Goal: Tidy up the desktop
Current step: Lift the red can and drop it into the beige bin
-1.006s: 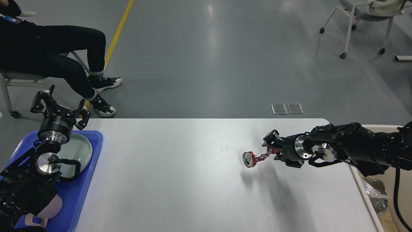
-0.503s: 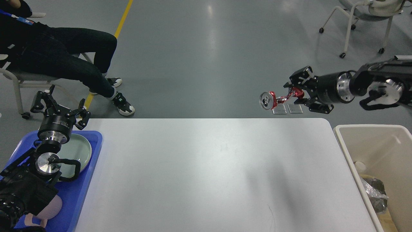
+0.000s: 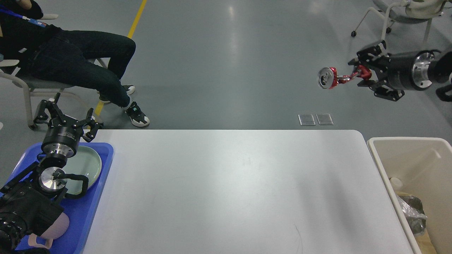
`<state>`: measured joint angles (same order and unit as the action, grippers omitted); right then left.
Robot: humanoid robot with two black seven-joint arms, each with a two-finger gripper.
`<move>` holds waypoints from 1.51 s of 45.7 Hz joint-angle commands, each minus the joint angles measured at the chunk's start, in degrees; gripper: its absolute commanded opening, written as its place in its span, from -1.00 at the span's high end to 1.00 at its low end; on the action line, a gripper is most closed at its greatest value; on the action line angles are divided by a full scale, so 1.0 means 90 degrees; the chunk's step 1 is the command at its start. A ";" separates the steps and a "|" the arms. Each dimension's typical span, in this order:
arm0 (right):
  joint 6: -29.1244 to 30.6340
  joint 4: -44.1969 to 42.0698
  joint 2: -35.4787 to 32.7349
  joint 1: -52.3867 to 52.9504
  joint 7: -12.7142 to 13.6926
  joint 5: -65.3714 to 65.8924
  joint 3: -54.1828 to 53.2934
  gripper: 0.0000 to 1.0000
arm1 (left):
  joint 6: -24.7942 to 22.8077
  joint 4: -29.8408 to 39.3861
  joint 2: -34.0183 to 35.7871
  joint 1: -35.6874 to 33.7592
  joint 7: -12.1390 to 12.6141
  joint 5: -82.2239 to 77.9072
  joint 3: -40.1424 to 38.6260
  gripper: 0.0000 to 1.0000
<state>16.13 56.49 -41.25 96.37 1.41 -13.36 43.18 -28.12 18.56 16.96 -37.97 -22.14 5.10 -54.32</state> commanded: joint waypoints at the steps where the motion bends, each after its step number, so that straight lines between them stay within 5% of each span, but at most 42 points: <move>1: -0.0942 -0.0592 -0.0211 -0.0969 0.0009 -0.0039 -0.0031 0.37 | 0.0000 -0.0002 0.0000 0.0000 0.0008 0.0000 0.0000 -0.93; 14: -0.1929 -0.1902 -0.0339 -0.3450 0.0009 -0.0137 -0.0919 0.32 | 0.0000 -0.0002 0.0000 0.0000 -0.0001 0.0000 0.0000 -0.93; 26: -0.2037 -0.2653 -0.0193 -0.5072 -0.0001 -0.0108 -0.2248 -0.01 | 0.0000 -0.0002 0.0000 0.0000 -0.0001 0.0000 0.0000 -0.93; 32: -0.2047 -0.3541 0.0207 -0.5268 -0.0001 -0.0107 -0.2249 -0.97 | 0.0000 -0.0002 0.0000 0.0000 0.0008 0.0000 0.0000 -0.93; 33: -0.2047 -0.3668 0.0266 -0.5307 -0.0001 -0.0108 -0.2249 -1.00 | 0.0000 -0.0002 0.0000 0.0000 -0.0001 0.0000 0.0000 -0.93; 53: -0.2017 -0.4012 0.0569 -0.5805 0.0019 -0.0127 -0.2638 -1.00 | 0.0000 -0.0002 0.0000 0.0000 -0.0001 0.0000 0.0000 -0.93; 69: -0.1910 -0.3631 0.0871 -0.5132 -0.0850 -0.0078 -0.6603 -1.00 | 0.0000 -0.0002 0.0000 0.0000 0.0008 0.0000 0.0000 -0.93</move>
<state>-1.08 22.19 -35.78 47.19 -4.18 -14.24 -7.70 -28.12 18.55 16.96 -37.97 -22.14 5.10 -54.32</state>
